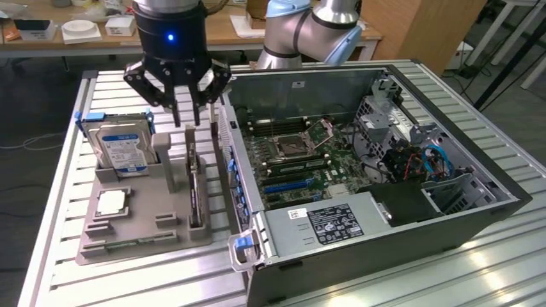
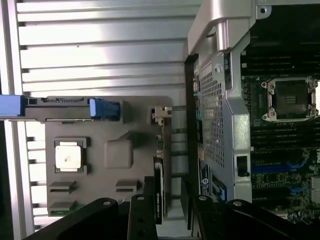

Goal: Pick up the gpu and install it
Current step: 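Pick up the gpu and move the gpu toward the slot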

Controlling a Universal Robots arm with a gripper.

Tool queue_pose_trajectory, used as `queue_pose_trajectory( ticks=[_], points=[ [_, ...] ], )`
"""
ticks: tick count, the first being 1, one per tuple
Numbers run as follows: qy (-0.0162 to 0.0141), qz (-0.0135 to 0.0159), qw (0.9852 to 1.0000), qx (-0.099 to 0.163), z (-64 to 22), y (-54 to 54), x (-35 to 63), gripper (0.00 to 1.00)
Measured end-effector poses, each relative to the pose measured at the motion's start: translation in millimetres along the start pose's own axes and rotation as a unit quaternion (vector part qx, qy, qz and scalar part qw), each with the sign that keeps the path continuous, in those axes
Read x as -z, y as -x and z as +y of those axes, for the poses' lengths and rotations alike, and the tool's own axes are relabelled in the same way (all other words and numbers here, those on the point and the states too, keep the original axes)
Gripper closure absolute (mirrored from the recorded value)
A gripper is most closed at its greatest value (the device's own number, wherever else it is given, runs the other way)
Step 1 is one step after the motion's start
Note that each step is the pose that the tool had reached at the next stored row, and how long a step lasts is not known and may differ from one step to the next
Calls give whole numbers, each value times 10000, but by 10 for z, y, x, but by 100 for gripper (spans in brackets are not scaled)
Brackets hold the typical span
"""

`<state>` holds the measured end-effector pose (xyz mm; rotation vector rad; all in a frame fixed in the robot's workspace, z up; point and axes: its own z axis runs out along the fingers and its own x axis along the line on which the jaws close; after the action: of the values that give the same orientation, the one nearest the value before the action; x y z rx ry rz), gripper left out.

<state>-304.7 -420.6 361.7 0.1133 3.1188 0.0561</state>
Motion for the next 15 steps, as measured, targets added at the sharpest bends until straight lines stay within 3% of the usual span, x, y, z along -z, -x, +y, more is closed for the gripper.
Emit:
queue_pose_trajectory(
  ticks=[7, 15],
  points=[
    [0, 12, 10000, 11, -242, 15, -119, 64],
    [1, 14, 10000, 86, -253, 12, -264, 64]
  ],
)
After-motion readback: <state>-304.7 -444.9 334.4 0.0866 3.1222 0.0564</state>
